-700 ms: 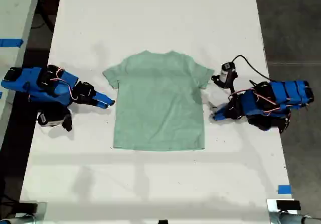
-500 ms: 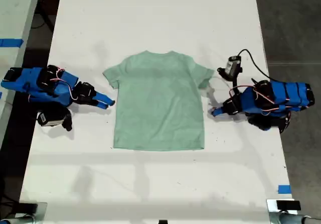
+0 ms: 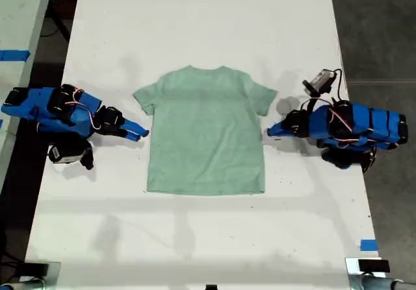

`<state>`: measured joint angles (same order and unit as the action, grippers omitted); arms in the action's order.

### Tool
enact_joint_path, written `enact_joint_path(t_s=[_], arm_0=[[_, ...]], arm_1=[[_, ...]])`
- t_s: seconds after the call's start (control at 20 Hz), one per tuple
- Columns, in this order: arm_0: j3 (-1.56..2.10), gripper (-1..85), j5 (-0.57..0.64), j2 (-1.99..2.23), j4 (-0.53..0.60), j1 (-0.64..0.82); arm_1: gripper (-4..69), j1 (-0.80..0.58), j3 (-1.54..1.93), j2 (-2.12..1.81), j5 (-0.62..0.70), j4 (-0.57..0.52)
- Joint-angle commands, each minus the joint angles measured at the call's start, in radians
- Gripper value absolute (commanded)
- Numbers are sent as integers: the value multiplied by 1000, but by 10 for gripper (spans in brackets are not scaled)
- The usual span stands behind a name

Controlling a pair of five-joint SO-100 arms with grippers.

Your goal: Fold t shirt

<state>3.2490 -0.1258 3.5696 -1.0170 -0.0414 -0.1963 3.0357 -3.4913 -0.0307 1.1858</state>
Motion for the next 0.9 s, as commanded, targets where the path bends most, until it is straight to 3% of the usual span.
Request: enact_joint_path(t_s=[0.0,0.15,0.25,0.35,0.5,0.65,0.85], arm_0=[[43,166,3,6,-3,-5],[43,166,3,6,-3,-5],[43,166,3,6,-3,-5],[43,166,3,6,-3,-5],[43,166,3,6,-3,-5],[43,166,3,6,-3,-5],[43,166,3,6,-3,-5]], arm_1=[[11,-233,-225,198,172,44],[31,-522,-512,660,391,31],[123,-663,-566,807,531,-60],[245,-735,-568,910,650,-173],[337,-752,-592,1218,652,-351],[296,-741,-689,1502,554,-437],[215,-739,-683,1529,508,-489]])
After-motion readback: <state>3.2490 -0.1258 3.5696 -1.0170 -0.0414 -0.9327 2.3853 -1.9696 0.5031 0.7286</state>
